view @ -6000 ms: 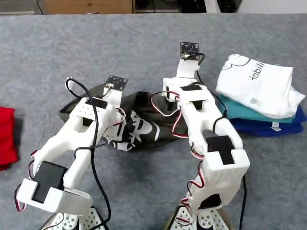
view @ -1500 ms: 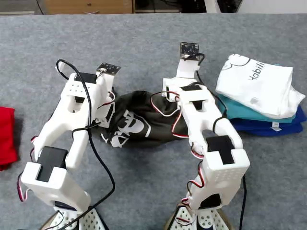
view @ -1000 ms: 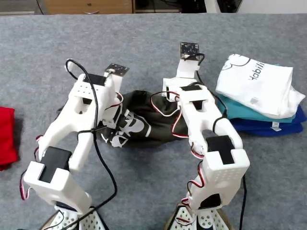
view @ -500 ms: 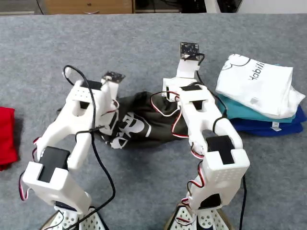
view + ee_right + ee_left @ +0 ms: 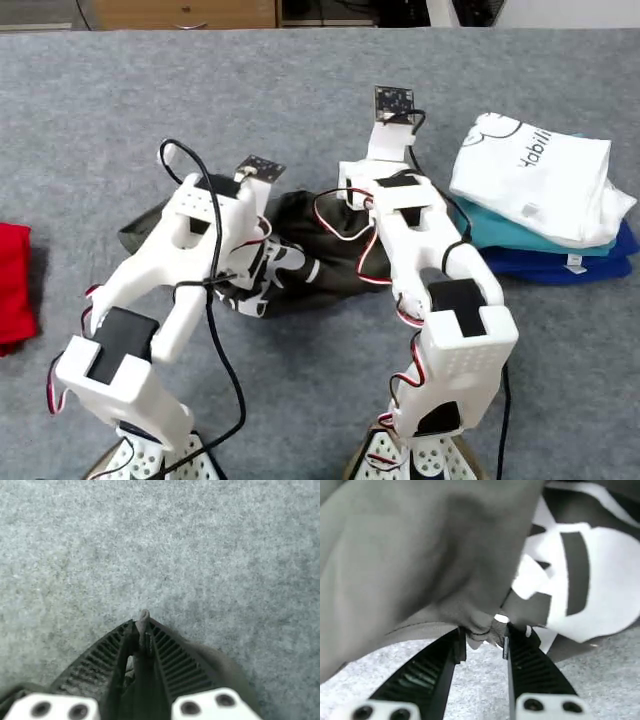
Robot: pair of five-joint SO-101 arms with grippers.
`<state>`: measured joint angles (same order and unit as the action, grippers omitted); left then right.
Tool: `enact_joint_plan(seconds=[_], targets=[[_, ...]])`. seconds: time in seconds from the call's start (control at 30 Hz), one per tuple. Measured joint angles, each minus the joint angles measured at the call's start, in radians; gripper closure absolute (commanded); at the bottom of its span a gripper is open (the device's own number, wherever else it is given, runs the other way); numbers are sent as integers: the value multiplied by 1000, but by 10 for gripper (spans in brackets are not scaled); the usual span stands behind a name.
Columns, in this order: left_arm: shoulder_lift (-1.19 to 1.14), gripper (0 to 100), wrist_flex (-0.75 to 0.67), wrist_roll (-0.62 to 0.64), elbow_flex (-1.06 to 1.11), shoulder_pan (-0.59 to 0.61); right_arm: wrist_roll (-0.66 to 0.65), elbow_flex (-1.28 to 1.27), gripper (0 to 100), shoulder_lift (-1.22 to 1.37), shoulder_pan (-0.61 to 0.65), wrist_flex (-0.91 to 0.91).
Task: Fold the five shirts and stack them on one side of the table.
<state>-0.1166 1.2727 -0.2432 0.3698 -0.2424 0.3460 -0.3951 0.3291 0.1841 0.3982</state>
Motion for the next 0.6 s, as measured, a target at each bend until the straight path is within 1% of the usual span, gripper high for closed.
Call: enact_joint_plan(seconds=[0.1, 0.2, 0.27, 0.4, 0.6], targets=[[0, 872, -26, 0, 8, 6, 0, 0, 996, 0, 0, 0], [0, 922, -34, 3, 8, 34, 0, 0, 996, 0, 0, 0], [0, 937, -34, -23, 9, 48, 0, 0, 996, 0, 0, 0], [0, 936, -31, -64, 11, 77, 0, 0, 996, 0, 0, 0], [0, 937, -31, -72, 11, 92, 0, 0, 996, 0, 0, 0]])
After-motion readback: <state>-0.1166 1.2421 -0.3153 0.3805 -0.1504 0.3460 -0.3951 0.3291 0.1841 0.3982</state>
